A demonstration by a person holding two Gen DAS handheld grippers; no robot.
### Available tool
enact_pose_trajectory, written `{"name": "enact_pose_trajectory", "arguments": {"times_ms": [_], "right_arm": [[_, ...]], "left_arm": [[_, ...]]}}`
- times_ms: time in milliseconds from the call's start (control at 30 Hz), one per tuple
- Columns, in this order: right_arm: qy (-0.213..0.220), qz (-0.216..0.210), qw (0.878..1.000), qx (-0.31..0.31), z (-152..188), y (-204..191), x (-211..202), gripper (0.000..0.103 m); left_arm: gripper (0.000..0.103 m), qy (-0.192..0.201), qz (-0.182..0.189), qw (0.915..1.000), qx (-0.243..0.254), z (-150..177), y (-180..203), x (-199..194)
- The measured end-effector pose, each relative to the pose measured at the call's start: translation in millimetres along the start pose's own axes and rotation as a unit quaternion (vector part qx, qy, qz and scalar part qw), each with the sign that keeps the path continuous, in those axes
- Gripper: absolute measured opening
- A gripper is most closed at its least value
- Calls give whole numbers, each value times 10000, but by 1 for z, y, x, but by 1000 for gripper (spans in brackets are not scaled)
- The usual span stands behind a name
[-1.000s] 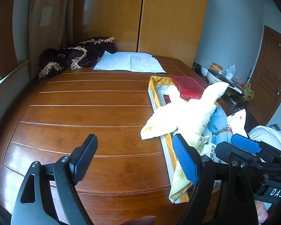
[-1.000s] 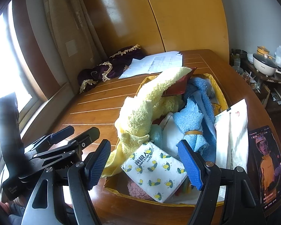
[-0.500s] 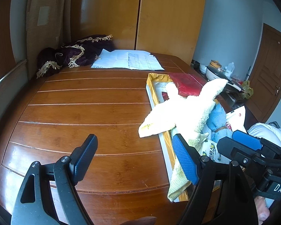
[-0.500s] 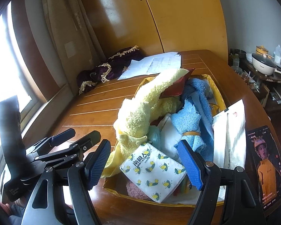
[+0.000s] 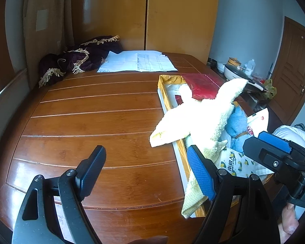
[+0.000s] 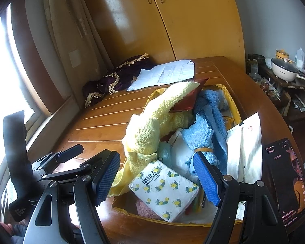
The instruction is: Organize soft objects
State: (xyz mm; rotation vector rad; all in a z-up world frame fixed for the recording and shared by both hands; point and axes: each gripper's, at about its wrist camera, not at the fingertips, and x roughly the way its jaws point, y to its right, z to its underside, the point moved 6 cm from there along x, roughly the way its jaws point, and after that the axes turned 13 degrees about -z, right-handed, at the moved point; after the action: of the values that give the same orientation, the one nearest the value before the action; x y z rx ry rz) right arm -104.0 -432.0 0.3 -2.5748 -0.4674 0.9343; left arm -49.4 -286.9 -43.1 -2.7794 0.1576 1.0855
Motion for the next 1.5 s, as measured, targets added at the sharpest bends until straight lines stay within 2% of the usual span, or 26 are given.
{"name": "enact_pose_trajectory", "arguments": {"times_ms": [467,1500], "right_arm": [[20,-85,9999,86,0,1,1,76],[-5,-109,9999,84,5,4,2,76]], "left_arm": [[82,266,203,9994,62,-3,6,-12],[82,240,248,9992,212,0,20,-14]]}}
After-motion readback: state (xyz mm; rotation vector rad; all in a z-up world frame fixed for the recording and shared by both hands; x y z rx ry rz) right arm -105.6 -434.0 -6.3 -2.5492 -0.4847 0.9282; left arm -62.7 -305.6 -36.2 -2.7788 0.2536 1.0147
